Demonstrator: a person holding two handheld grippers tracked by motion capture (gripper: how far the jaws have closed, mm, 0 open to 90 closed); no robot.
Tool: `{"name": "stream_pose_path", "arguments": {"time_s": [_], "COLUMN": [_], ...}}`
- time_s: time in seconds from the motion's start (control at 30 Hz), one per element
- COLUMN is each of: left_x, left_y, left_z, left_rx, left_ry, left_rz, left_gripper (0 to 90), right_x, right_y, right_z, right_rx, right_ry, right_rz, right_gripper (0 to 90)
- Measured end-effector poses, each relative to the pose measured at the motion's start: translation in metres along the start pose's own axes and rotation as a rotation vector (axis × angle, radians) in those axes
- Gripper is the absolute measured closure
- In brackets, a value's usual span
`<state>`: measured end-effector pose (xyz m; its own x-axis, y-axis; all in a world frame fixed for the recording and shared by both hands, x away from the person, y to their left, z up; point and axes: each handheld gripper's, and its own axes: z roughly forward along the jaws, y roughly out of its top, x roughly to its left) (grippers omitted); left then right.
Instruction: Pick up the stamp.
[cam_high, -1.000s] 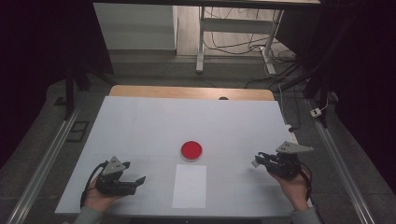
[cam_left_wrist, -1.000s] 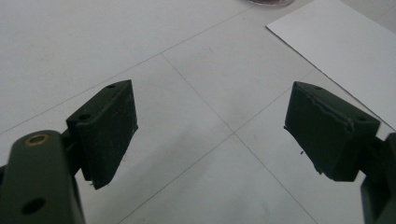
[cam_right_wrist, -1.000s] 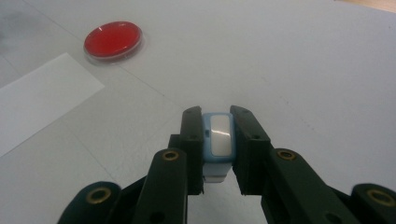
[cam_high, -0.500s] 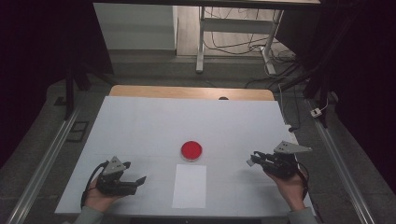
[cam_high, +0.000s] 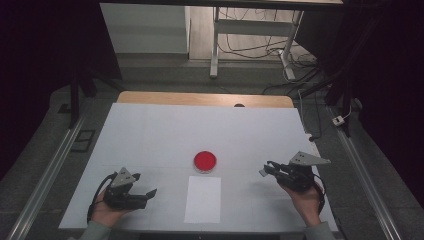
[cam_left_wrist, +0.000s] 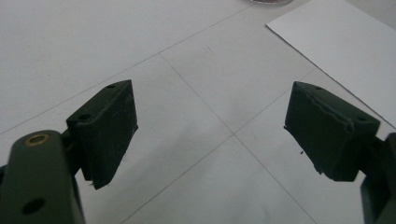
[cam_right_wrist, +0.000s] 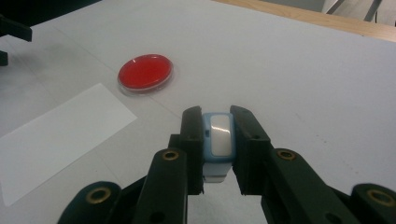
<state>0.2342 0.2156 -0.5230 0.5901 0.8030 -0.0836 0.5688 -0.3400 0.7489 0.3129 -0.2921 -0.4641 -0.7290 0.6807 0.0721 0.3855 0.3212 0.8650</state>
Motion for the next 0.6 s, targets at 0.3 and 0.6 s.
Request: {"name": "stream_pose_path", "arguments": {"time_s": [0.3, 0.6], "left_x": [0.0, -0.001], "left_y": [0.0, 0.001], "left_z": [0.0, 0.001], "left_rx": [0.001, -0.002], "left_ry": [-0.001, -0.005], "left_rz": [0.003, 0.0], "left_gripper": [17.5, 17.5], "right_x": [0.006, 0.013], "right_y": [0.0, 0.002], "right_z": [0.006, 0.015], "right_rx": [-0.02, -0.03], "right_ry": [0.033, 0.065], "right_rz": [0.01, 0.014], "right_gripper": [75.2, 75.2]}}
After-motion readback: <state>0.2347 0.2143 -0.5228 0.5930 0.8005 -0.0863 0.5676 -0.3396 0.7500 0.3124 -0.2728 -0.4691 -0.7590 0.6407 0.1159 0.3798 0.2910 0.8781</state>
